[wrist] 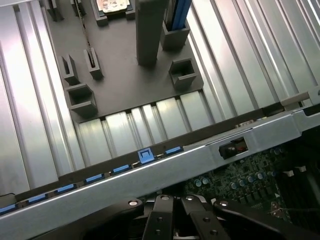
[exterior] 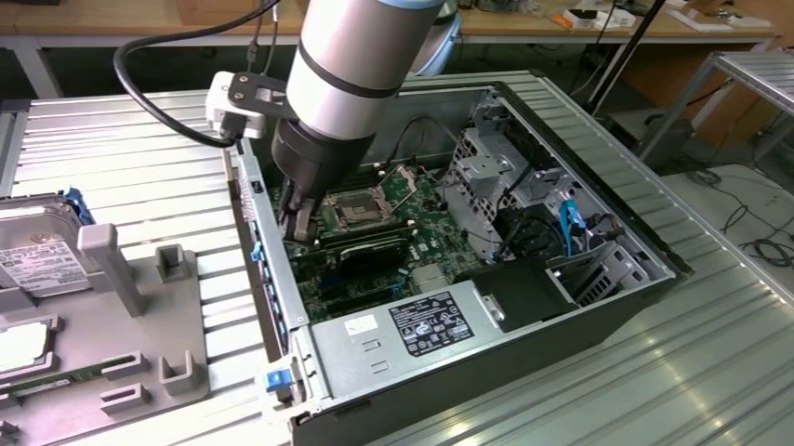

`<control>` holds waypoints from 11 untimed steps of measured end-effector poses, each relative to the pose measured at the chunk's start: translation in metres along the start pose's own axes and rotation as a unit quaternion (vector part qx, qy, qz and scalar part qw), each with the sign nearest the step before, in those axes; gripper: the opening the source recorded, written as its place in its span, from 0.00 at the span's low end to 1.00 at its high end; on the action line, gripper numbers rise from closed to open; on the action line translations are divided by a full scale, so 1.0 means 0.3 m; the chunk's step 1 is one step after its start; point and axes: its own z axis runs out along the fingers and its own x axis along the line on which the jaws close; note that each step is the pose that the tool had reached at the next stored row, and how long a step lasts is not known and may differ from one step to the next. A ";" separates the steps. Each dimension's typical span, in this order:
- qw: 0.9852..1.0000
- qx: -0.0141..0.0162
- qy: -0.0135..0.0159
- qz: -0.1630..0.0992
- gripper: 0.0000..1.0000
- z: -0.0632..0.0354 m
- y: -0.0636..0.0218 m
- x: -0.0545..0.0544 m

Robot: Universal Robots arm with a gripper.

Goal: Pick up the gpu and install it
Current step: 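Press down on the gpu until it lock into place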

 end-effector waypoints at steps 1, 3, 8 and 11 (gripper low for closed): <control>1.000 0.000 0.000 0.000 0.11 0.000 0.000 0.001; 1.000 0.000 0.000 0.000 0.11 -0.001 -0.001 0.003; 1.000 0.000 0.001 0.000 0.11 0.002 -0.001 0.010; 1.000 0.000 0.000 0.000 0.11 0.007 -0.002 0.012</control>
